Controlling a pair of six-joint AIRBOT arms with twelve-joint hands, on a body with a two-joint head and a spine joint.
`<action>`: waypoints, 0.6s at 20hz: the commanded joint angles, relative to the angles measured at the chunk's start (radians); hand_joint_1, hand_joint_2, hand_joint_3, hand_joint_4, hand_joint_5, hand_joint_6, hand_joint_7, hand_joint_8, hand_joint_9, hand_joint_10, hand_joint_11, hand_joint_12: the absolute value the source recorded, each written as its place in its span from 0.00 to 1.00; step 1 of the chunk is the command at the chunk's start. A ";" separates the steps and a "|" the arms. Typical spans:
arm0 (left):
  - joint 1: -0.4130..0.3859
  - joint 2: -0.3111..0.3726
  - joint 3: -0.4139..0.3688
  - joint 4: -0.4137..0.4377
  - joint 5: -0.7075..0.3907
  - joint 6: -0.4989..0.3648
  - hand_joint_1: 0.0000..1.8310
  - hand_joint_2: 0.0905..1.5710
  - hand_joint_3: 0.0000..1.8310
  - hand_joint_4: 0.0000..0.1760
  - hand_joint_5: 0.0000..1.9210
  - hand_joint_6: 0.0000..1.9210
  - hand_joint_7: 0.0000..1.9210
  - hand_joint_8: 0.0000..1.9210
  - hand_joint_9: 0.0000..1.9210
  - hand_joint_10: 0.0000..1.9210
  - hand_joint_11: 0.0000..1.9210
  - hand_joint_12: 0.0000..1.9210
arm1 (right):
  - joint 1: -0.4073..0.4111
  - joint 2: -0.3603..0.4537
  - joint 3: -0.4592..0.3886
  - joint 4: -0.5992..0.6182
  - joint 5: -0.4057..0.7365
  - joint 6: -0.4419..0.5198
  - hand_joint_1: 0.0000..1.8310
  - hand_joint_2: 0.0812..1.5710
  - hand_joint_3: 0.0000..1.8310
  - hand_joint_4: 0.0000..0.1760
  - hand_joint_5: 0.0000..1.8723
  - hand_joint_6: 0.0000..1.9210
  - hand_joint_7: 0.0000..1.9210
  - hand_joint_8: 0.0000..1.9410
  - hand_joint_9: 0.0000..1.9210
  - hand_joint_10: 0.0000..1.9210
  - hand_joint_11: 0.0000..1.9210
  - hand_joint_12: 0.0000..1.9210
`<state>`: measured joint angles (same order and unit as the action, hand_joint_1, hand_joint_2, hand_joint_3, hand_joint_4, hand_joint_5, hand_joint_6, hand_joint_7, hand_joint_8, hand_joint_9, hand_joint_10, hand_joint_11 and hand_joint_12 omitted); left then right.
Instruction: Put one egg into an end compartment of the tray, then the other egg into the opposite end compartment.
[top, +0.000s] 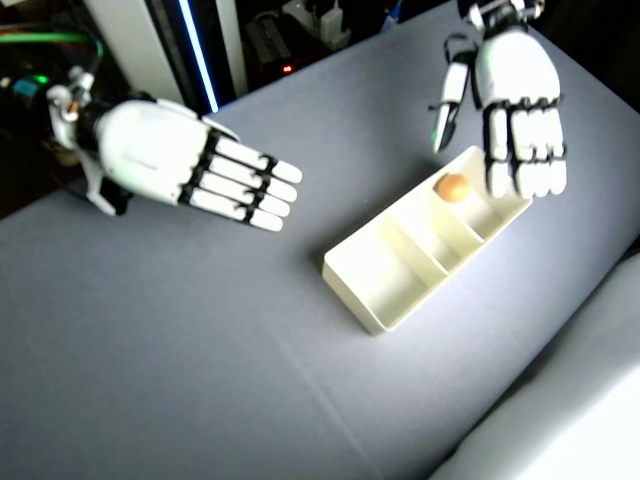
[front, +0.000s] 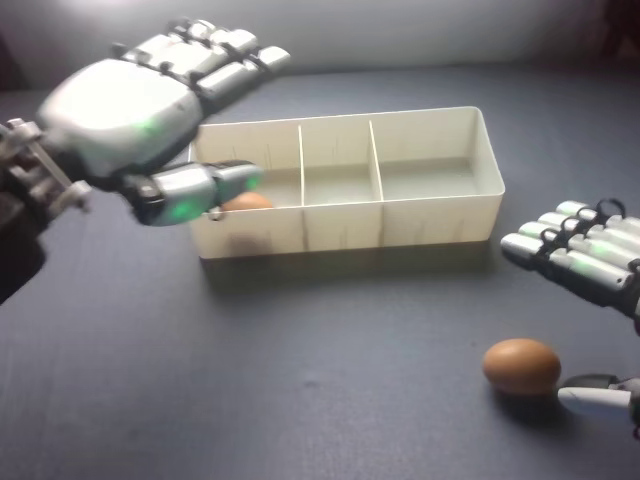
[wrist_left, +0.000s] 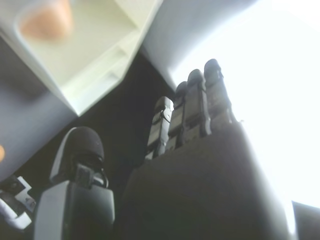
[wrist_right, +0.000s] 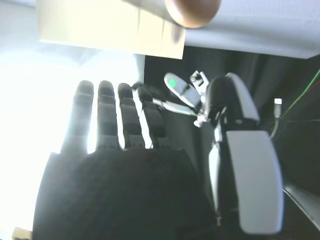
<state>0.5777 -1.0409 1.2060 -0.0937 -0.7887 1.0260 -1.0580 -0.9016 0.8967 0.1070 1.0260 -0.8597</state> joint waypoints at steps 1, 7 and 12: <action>0.007 0.016 -0.011 0.004 -0.175 -0.008 0.20 0.89 0.01 0.42 0.03 0.01 0.00 0.00 0.00 0.00 0.02 0.01 | 0.018 -0.005 0.006 -0.015 0.085 0.014 0.36 0.72 0.00 0.00 0.00 0.00 0.00 0.00 0.00 0.00 0.00 0.00; 0.146 0.102 -0.105 0.007 -0.365 -0.061 0.35 0.85 0.00 0.36 0.09 0.00 0.00 0.00 0.00 0.00 0.00 0.18 | 0.057 -0.070 0.058 -0.033 -0.050 0.025 0.41 0.71 0.00 0.00 0.00 0.00 0.01 0.00 0.01 0.05 0.00 0.23; 0.213 0.121 -0.129 0.005 -0.424 -0.096 0.30 0.86 0.00 0.29 0.09 0.00 0.00 0.00 0.00 0.00 0.00 0.36 | 0.097 -0.135 0.119 -0.041 -0.139 0.044 0.52 0.77 0.00 0.00 0.27 0.06 0.34 0.07 0.26 0.27 0.09 0.76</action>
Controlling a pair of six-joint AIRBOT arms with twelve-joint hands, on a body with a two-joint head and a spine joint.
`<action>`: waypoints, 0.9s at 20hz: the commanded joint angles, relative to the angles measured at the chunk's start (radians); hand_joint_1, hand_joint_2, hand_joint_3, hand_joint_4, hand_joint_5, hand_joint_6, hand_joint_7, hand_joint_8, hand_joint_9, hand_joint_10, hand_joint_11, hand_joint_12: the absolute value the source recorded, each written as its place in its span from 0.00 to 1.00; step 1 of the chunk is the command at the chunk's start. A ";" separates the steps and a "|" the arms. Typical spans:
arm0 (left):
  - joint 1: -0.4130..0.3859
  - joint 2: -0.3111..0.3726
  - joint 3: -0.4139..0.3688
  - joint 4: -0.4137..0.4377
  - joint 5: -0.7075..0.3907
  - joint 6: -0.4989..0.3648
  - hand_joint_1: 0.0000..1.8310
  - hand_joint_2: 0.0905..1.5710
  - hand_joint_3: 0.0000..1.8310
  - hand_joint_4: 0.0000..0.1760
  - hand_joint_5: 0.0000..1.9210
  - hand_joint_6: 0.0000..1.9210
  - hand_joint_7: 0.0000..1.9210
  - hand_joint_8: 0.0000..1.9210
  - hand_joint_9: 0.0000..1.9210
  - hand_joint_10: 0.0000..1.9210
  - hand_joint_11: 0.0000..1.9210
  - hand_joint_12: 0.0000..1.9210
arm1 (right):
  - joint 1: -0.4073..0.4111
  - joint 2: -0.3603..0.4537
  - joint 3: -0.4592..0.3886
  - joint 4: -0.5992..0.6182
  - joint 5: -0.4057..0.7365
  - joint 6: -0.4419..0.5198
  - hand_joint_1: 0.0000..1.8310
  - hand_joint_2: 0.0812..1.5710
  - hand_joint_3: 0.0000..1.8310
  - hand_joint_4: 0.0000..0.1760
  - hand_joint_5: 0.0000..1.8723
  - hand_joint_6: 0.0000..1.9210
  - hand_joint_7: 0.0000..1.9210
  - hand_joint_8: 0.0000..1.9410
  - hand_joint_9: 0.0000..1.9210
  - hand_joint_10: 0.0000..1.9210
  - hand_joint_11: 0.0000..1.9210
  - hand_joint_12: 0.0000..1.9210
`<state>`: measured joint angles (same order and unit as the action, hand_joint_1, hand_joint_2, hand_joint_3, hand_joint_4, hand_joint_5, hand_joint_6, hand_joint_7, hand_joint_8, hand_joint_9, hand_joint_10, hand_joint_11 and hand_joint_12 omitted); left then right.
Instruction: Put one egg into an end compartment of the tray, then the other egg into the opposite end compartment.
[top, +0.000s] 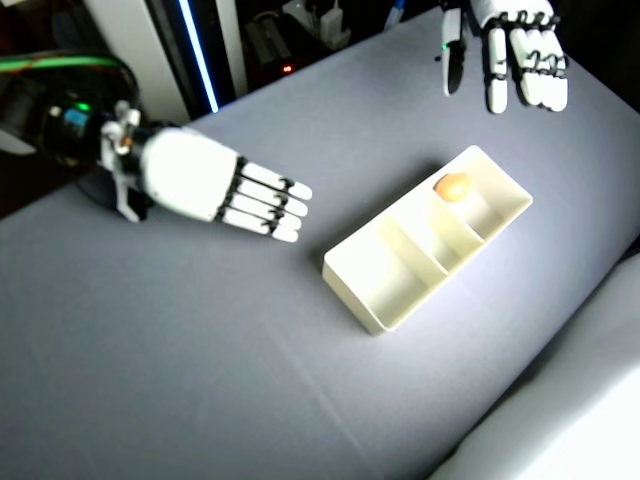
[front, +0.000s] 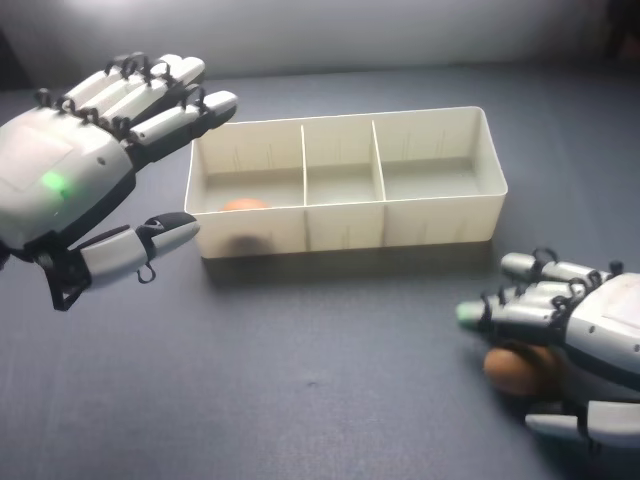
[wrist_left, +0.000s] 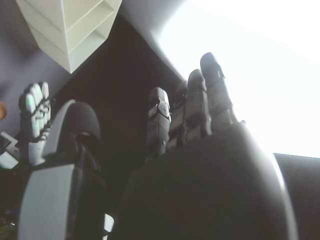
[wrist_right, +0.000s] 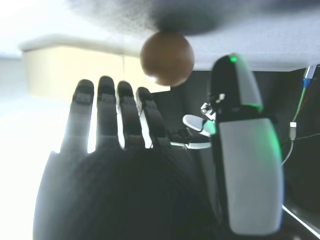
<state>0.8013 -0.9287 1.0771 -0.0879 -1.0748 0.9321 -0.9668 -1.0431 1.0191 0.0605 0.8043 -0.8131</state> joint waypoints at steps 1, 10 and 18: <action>-0.002 0.010 -0.002 -0.005 -0.147 -0.005 0.26 0.87 0.01 0.24 0.07 0.00 0.00 0.00 0.00 0.00 0.00 0.37 | 0.010 -0.008 0.017 -0.009 0.076 0.037 0.65 0.78 0.00 0.00 0.38 0.57 0.43 0.67 0.49 0.78 0.44 0.95; 0.074 0.051 -0.042 -0.020 -0.215 -0.005 0.22 0.90 0.00 0.12 0.07 0.00 0.00 0.00 0.00 0.00 0.00 0.24 | 0.102 0.051 0.013 -0.035 0.224 0.071 0.65 0.81 0.00 0.00 0.31 0.72 0.40 0.82 0.48 0.89 0.49 1.00; 0.185 0.042 -0.059 -0.108 -0.257 -0.027 0.28 0.87 0.00 0.00 0.13 0.01 0.05 0.00 0.03 0.01 0.00 0.45 | 0.343 0.017 0.134 -0.005 0.175 0.039 0.61 0.86 0.00 0.00 0.25 0.83 0.36 0.85 0.38 0.82 0.37 0.96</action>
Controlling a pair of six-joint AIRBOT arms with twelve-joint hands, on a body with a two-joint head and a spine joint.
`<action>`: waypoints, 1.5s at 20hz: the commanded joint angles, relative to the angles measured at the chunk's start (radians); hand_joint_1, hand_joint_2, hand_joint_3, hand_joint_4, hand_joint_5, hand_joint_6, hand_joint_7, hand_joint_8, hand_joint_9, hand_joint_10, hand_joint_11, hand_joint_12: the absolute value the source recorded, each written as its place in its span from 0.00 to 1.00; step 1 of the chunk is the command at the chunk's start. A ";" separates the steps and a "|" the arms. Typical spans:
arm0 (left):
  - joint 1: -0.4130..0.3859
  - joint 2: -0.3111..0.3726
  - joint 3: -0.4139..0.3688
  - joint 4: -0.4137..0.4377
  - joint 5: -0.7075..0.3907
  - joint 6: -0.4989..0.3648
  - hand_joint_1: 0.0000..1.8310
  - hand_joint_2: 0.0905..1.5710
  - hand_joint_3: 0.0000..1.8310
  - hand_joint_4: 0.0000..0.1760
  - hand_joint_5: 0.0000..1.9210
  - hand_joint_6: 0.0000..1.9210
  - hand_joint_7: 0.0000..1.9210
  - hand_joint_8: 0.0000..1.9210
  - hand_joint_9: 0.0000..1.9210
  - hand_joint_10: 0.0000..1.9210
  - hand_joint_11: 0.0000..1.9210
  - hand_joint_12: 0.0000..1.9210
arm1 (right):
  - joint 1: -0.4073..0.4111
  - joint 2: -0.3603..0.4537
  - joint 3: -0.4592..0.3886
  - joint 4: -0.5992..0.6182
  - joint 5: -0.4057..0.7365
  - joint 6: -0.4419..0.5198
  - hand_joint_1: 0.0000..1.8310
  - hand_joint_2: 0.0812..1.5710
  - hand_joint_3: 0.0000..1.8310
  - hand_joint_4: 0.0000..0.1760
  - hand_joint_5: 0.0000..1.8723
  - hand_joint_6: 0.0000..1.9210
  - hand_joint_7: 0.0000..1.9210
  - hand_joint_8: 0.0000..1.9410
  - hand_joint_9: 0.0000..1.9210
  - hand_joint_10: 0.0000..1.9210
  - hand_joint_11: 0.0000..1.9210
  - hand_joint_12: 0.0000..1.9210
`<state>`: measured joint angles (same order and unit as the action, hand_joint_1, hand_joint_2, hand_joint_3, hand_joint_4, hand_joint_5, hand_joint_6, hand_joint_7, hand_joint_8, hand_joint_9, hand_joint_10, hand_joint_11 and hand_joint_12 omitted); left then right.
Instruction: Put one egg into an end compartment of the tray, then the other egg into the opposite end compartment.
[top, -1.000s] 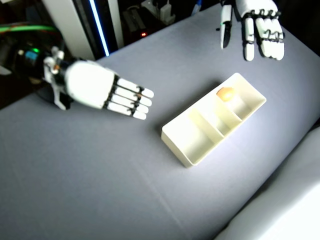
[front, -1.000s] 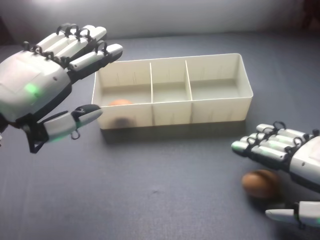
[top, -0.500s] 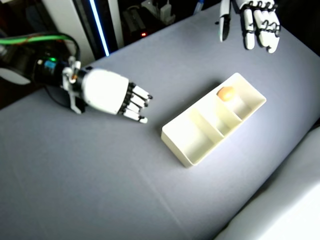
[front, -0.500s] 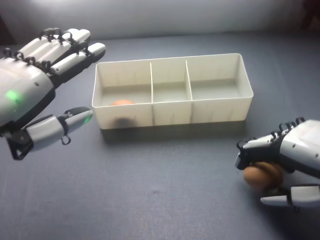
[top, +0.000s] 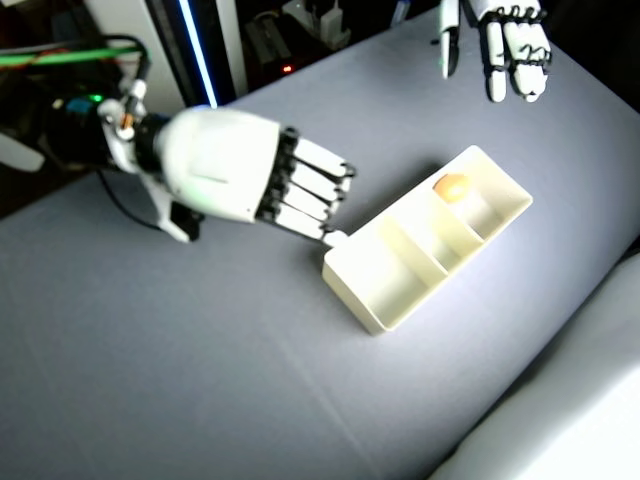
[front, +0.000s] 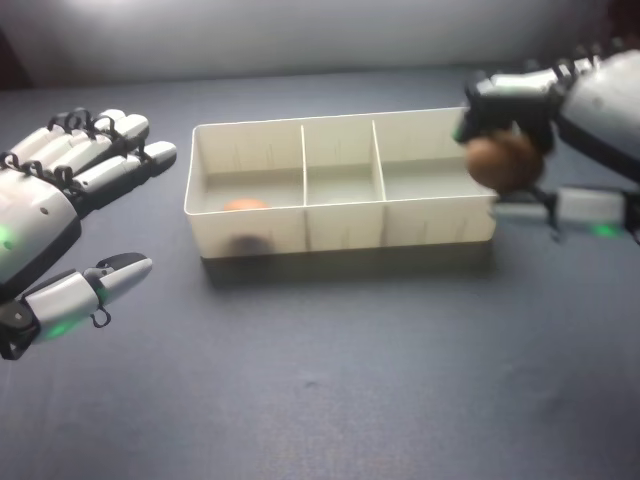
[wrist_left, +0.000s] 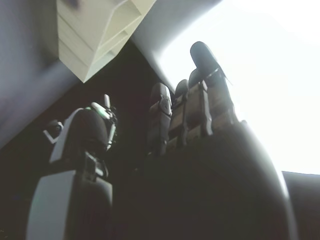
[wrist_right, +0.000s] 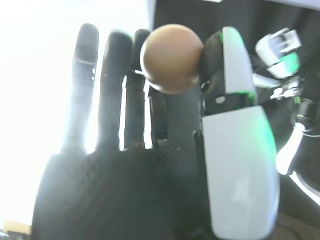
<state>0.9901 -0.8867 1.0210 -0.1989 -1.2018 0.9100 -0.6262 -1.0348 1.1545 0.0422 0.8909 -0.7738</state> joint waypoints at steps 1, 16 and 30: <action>0.002 -0.003 -0.003 0.000 -0.132 -0.006 0.28 0.87 0.00 0.00 0.14 0.00 0.05 0.00 0.03 0.01 0.00 0.46 | 0.021 -0.010 0.019 0.020 0.063 -0.002 0.61 0.85 0.00 0.00 0.26 0.82 0.36 0.83 0.37 0.81 0.36 0.96; 0.038 -0.027 -0.002 -0.016 -0.174 -0.042 0.26 0.88 0.00 0.08 0.11 0.00 0.05 0.00 0.05 0.00 0.00 0.43 | 0.148 -0.154 0.152 0.137 -0.139 -0.114 0.11 0.84 0.00 0.00 0.00 0.00 0.00 0.00 0.00 0.27 0.00 0.88; 0.095 0.006 -0.051 -0.026 -0.330 -0.042 0.24 0.87 0.00 0.10 0.00 0.00 0.00 0.00 0.00 0.00 0.00 0.21 | -0.292 0.165 -0.236 0.143 0.498 -0.115 0.03 0.87 0.00 0.37 0.00 0.00 0.00 0.00 0.00 0.00 0.00 0.00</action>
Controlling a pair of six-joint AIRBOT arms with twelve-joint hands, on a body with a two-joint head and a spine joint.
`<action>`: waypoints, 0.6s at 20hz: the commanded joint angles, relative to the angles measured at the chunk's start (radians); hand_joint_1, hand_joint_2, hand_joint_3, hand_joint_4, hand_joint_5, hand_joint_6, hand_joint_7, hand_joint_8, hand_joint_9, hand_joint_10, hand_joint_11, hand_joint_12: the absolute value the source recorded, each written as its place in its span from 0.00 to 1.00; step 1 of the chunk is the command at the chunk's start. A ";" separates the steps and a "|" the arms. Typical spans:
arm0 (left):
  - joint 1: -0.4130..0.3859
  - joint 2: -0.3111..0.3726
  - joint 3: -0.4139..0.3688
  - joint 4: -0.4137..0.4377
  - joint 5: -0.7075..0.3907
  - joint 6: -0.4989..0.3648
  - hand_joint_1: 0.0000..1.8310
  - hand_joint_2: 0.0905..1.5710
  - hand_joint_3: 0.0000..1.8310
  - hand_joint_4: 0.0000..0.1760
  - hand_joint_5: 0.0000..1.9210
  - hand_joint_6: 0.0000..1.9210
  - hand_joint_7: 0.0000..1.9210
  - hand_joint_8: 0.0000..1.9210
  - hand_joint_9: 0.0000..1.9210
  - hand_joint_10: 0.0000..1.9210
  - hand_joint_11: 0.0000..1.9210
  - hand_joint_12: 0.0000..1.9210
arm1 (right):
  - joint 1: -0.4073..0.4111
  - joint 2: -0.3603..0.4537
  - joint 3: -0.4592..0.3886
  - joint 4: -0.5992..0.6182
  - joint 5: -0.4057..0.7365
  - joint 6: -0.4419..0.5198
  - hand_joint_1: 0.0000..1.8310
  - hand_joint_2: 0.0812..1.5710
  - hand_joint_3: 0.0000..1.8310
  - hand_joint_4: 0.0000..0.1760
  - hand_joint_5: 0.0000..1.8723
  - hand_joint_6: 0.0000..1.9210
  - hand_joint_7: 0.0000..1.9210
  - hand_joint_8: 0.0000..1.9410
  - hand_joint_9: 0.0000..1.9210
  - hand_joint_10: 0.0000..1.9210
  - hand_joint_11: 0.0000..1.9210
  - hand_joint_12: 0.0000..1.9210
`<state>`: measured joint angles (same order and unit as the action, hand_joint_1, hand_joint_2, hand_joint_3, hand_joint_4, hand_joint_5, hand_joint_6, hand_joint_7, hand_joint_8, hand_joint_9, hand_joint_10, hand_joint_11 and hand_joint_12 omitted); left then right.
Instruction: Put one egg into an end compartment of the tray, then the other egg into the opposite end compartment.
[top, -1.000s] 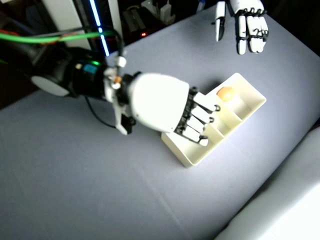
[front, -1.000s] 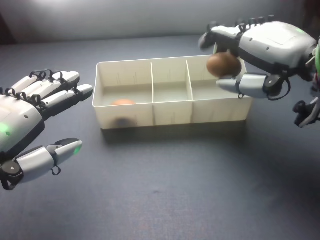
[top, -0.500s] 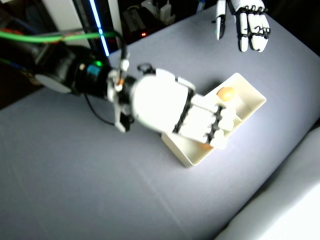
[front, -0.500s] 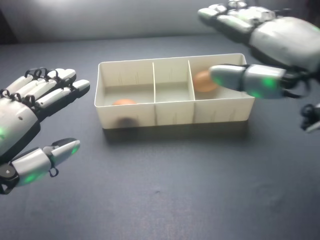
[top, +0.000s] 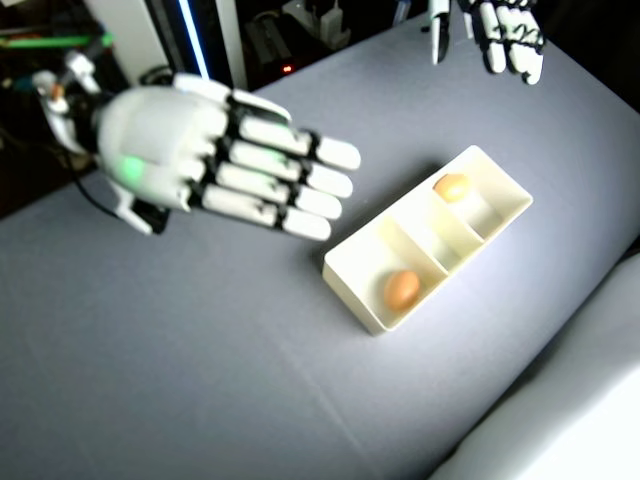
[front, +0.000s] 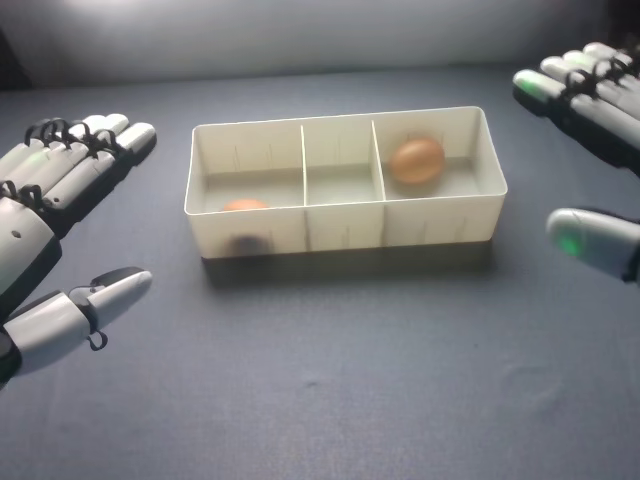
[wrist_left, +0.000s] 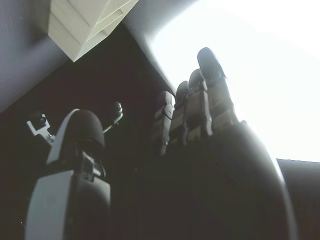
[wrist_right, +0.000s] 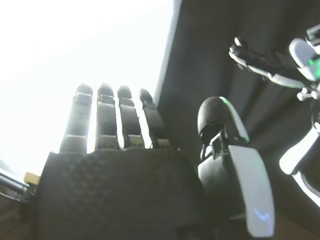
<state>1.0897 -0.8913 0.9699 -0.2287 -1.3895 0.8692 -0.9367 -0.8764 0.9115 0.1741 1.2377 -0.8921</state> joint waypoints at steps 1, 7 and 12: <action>-0.001 0.010 -0.003 0.004 -0.157 -0.001 0.23 0.87 0.00 0.09 0.00 0.00 0.00 0.00 0.00 0.00 0.00 0.18 | -0.008 0.013 -0.004 0.016 0.174 0.003 0.03 0.85 0.00 0.46 0.00 0.00 0.00 0.00 0.00 0.00 0.00 0.00; 0.046 0.018 -0.025 -0.020 -0.249 -0.001 0.25 0.87 0.00 0.13 0.00 0.00 0.00 0.00 0.00 0.00 0.00 0.00 | -0.099 0.047 -0.058 0.032 0.288 0.003 0.01 0.85 0.00 0.27 0.00 0.00 0.00 0.00 0.00 0.00 0.00 0.00; 0.057 0.025 -0.036 -0.024 -0.281 0.000 0.12 0.85 0.00 0.42 0.00 0.00 0.00 0.00 0.00 0.00 0.00 0.00 | -0.222 0.078 -0.097 0.089 0.425 0.003 0.11 0.84 0.00 0.07 0.00 0.00 0.00 0.00 0.00 0.00 0.00 0.00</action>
